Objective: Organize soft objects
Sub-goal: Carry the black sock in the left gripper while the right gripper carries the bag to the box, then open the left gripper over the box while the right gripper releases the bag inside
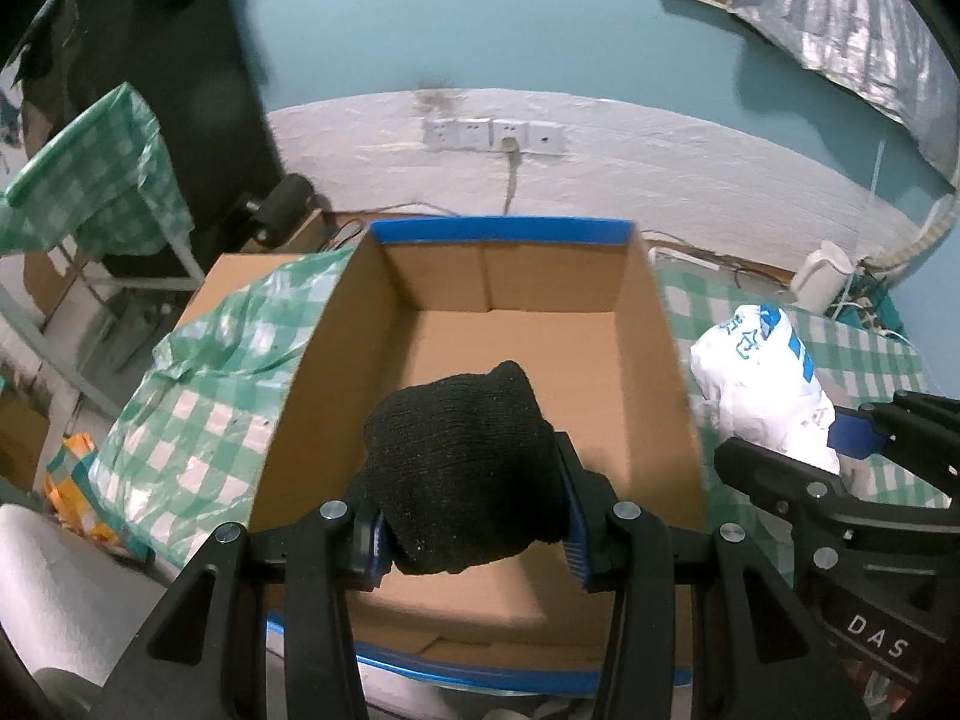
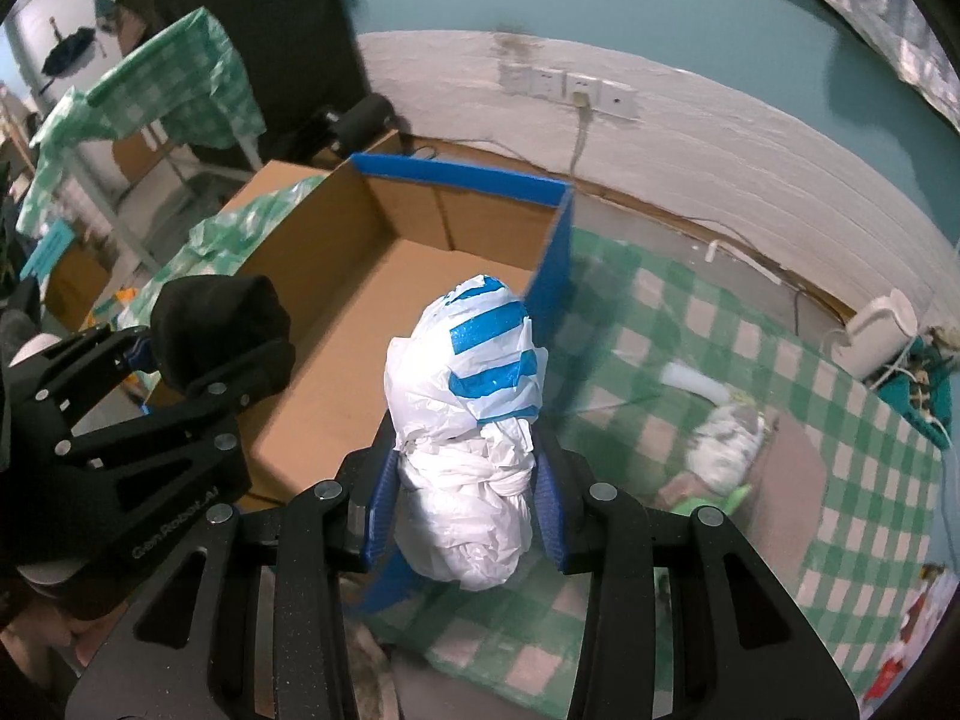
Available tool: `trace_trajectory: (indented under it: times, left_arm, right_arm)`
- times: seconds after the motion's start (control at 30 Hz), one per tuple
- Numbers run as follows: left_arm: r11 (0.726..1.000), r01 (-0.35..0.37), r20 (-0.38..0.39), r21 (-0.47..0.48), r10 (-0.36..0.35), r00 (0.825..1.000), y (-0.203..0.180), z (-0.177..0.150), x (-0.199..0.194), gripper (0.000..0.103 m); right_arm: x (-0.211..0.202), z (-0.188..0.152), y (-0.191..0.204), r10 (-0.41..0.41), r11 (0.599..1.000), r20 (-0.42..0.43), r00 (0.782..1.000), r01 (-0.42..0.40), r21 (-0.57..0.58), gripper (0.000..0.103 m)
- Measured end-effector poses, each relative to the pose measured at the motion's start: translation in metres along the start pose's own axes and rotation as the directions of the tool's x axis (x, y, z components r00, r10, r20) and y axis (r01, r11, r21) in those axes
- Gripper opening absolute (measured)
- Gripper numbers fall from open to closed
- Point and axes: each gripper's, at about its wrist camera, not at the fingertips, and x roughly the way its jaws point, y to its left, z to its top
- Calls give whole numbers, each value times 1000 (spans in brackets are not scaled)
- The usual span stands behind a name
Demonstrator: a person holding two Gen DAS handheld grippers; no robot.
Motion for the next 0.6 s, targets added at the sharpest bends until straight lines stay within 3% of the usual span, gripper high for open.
trace_trajectory:
  times: [0.33,0.6]
  left_arm:
    - [996,-45,-35,-73,42,998,40,-3,17,45]
    - [994,-71,-72,-85,65,995,52,-7,30,48]
  right_arm:
    - [35,8,31,25,998,-63,998,-29,-54,40]
    - [49,10,41,23,997,-85,996,-29,-74,41]
